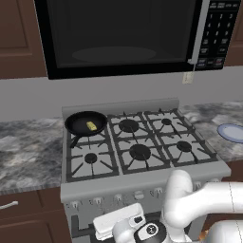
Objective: Pick up the butter stick and place it in the pan. Then turn on the burner for the pan.
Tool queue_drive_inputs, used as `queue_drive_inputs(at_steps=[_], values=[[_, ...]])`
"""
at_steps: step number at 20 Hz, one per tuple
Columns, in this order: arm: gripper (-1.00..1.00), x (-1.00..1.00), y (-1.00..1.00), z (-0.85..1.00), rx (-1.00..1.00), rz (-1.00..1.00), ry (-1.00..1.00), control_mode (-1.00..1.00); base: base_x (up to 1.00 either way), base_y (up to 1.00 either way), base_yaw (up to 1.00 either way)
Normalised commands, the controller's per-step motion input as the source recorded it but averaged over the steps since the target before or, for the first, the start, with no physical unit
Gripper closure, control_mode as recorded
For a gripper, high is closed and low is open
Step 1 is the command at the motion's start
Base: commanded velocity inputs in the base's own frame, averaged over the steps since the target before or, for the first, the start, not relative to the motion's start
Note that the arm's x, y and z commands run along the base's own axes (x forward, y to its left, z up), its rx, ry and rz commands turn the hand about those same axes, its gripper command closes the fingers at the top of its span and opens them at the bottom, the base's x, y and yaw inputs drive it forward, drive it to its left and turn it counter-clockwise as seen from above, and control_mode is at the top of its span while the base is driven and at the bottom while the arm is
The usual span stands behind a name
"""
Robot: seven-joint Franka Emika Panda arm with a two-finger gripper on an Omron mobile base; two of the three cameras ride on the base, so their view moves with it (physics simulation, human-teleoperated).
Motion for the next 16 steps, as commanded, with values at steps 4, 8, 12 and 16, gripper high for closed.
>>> queue_drive_inputs(at_steps=[4,8,12,16], values=[[-1.00,0.17,0.00,-0.17,0.00,0.00,0.00,-1.00,0.00,0.00,0.00],[-1.00,0.20,0.00,-0.24,0.00,0.00,0.00,-1.00,0.00,0.00,0.00],[-1.00,0.19,0.00,-0.28,0.01,0.00,-0.03,-1.00,0.00,0.00,0.00],[-1.00,0.20,0.00,-0.28,0.02,0.00,-0.05,-1.00,0.00,0.00,0.00]])
